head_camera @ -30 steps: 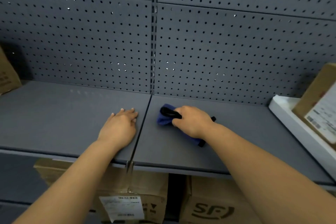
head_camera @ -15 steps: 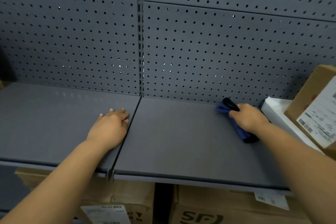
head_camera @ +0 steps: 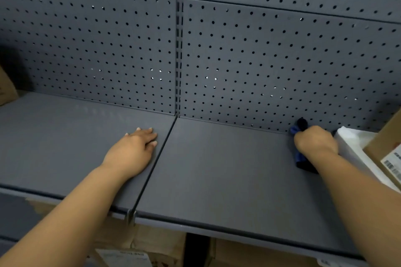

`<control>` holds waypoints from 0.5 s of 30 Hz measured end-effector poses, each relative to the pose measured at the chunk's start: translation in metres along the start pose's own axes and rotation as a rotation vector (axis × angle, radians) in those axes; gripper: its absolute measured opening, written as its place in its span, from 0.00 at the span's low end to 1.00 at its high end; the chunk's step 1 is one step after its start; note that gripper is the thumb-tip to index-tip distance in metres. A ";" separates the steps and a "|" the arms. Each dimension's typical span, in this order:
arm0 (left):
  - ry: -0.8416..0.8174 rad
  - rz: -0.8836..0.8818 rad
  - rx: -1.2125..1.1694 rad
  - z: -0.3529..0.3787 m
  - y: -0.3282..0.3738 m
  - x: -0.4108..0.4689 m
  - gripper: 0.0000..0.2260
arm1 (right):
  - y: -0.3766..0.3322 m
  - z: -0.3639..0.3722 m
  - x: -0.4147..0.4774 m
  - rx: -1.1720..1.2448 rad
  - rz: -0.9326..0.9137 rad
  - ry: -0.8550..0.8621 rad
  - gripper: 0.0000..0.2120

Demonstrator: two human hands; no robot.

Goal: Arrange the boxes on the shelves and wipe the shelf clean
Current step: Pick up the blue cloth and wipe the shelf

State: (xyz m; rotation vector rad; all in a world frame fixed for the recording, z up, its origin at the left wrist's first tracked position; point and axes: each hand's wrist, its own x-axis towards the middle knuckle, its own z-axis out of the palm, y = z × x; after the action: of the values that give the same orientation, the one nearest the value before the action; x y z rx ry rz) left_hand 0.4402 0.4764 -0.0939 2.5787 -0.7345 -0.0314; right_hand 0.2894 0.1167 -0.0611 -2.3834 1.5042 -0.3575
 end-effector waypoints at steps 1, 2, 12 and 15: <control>0.000 -0.001 -0.001 -0.001 -0.001 0.000 0.19 | -0.005 0.001 -0.002 0.010 -0.010 -0.002 0.08; -0.001 -0.002 -0.003 -0.002 -0.002 -0.001 0.19 | -0.011 0.003 -0.005 0.014 -0.020 -0.005 0.08; -0.019 0.021 0.014 -0.009 -0.018 -0.007 0.19 | -0.088 0.037 -0.046 0.065 -0.185 -0.042 0.13; -0.015 0.026 0.016 -0.012 -0.024 -0.011 0.20 | -0.117 0.049 -0.066 0.080 -0.279 -0.102 0.13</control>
State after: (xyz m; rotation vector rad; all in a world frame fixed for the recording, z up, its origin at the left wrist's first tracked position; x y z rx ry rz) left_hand 0.4441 0.5055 -0.0947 2.5869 -0.7764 -0.0374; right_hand 0.3769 0.2300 -0.0650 -2.5086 1.0944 -0.3439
